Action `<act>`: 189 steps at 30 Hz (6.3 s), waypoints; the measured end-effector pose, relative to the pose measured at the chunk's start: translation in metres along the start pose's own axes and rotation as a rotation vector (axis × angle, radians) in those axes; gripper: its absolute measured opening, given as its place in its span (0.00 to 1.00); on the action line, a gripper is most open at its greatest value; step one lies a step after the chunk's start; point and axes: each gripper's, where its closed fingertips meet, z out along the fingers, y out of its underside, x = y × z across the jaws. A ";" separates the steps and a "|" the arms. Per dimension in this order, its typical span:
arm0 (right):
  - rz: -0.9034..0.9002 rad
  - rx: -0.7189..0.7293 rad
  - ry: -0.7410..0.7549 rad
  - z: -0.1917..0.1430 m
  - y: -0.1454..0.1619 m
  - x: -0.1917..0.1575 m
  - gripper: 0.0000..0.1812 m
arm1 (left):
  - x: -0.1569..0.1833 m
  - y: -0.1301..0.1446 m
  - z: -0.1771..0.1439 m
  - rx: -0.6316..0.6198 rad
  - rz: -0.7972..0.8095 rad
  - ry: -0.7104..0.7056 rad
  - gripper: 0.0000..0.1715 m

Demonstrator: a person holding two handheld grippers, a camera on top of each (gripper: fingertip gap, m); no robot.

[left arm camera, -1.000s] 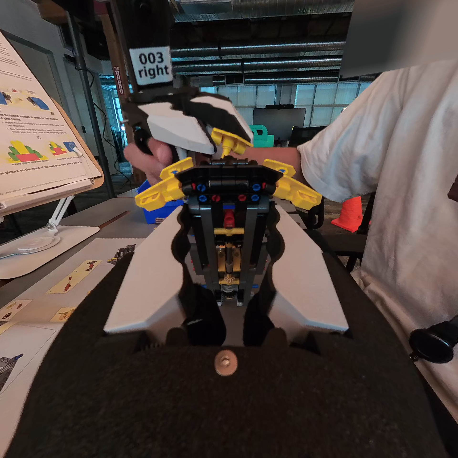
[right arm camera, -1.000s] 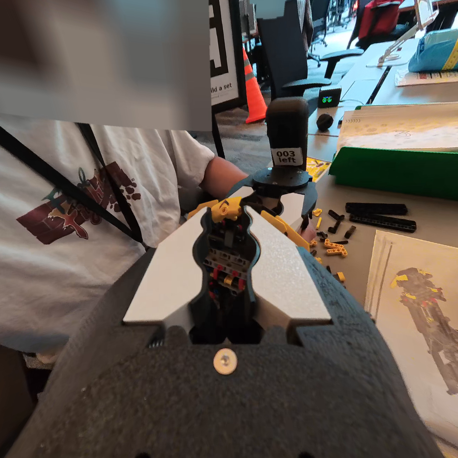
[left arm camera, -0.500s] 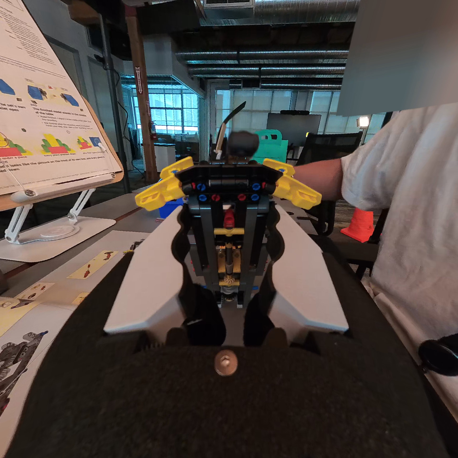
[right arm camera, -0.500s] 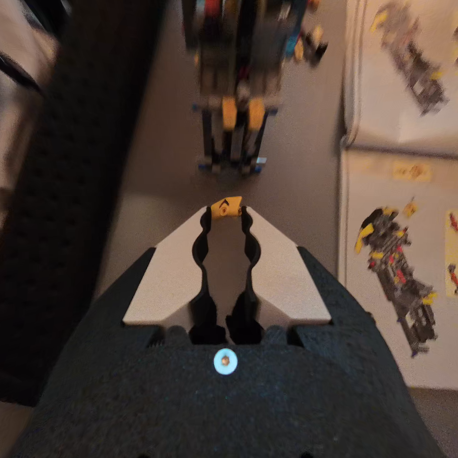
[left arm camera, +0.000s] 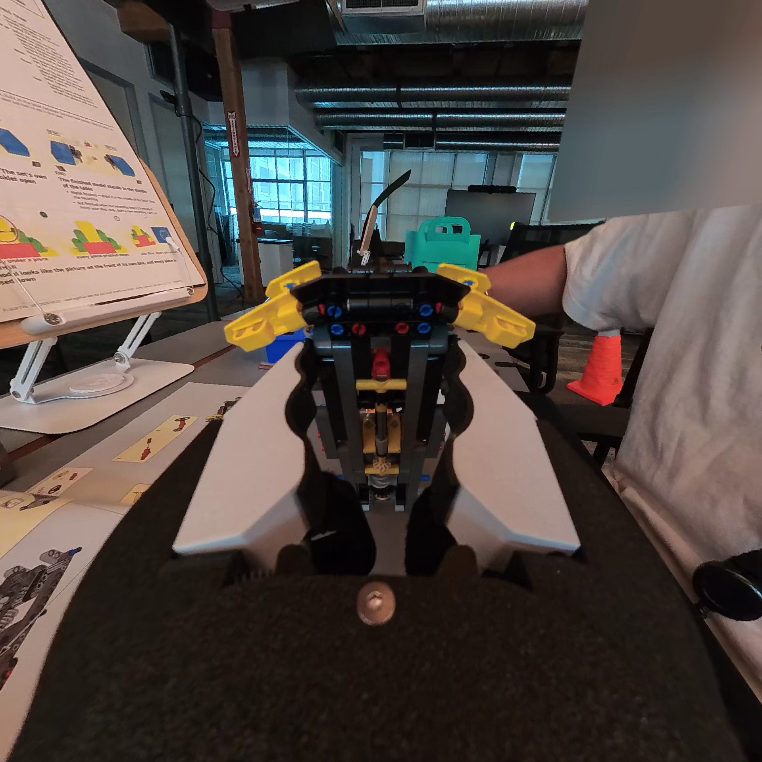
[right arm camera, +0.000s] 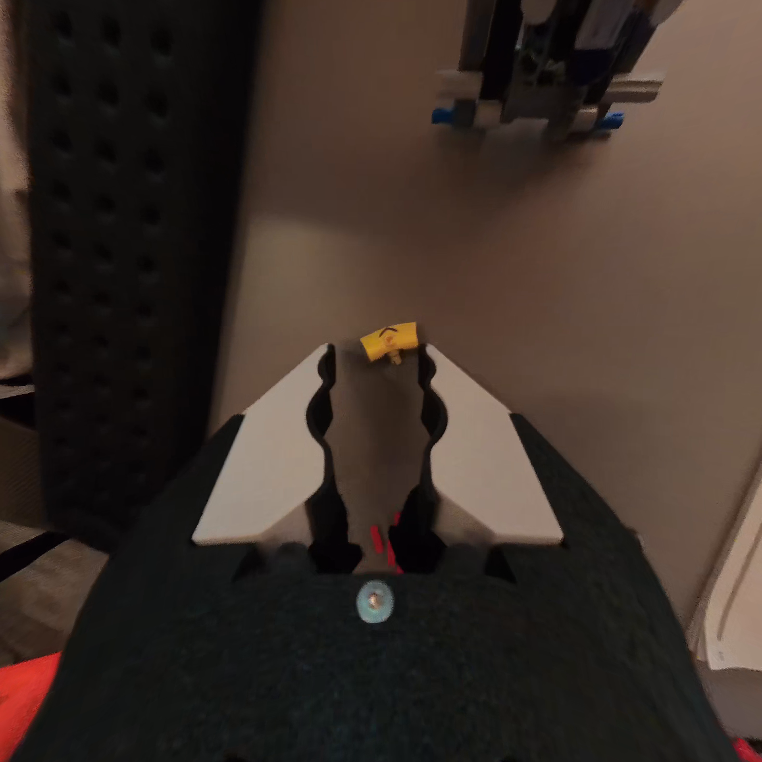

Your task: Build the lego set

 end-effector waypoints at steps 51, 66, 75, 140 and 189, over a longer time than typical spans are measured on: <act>0.145 -0.106 0.369 0.012 -0.023 0.004 0.14 | 0.002 0.004 0.004 -0.011 0.002 -0.006 0.34; 0.431 1.423 0.171 -0.152 -0.233 0.031 0.13 | 0.009 0.005 0.010 -0.014 0.046 -0.018 0.34; 0.431 1.428 0.102 -0.152 -0.239 0.028 0.14 | 0.010 0.005 0.011 -0.022 0.045 -0.017 0.34; -0.146 0.613 0.084 -0.131 -0.234 0.008 0.14 | 0.022 0.014 0.009 -0.192 0.194 -0.024 0.34; 0.379 0.806 0.319 -0.161 -0.224 0.017 0.32 | 0.003 0.003 0.016 -0.144 0.094 -0.248 0.34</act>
